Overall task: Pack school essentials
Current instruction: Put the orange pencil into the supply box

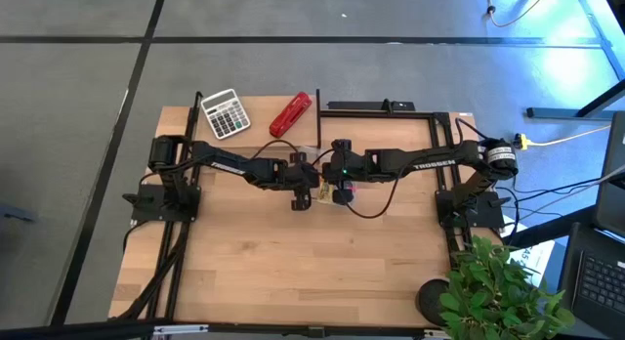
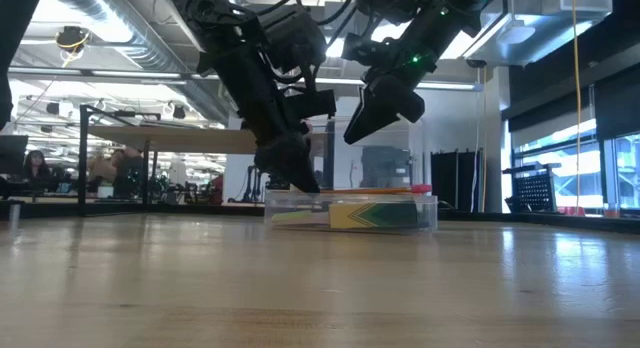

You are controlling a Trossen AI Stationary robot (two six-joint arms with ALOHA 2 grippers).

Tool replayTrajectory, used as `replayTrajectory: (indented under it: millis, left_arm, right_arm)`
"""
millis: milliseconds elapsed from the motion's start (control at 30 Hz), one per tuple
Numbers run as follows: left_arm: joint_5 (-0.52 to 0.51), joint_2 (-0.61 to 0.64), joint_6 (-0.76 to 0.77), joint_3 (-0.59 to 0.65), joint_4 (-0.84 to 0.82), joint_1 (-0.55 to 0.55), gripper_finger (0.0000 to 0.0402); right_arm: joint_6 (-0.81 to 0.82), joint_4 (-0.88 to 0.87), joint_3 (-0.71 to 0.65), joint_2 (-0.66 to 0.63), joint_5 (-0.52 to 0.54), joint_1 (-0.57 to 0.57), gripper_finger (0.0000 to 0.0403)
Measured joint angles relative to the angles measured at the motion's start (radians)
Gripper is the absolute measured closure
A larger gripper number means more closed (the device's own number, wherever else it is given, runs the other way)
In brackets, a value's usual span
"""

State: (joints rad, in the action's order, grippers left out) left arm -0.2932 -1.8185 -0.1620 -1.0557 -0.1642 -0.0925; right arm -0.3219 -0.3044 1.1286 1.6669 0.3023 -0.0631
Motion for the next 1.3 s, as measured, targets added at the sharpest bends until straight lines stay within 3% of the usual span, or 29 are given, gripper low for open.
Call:
replayTrajectory:
  millis: [500, 1000, 1300]
  left_arm:
    - [-0.1, -0.001, -0.025, 0.0, 0.06, 0.0, 0.0324]
    - [-0.124, 0.0, 0.001, 0.0, 0.064, 0.096, 0.0324]
    - [-0.204, 0.025, 0.004, -0.001, 0.061, 0.108, 0.0324]
  right_arm:
    - [0.002, 0.002, 0.0, 0.0, 0.001, 0.0, 0.0313]
    - [0.0, 0.001, 0.0, 0.0, 0.002, 0.0, 0.0313]
    - [-0.001, 0.0, 0.0, 0.0, 0.001, 0.0, 0.0313]
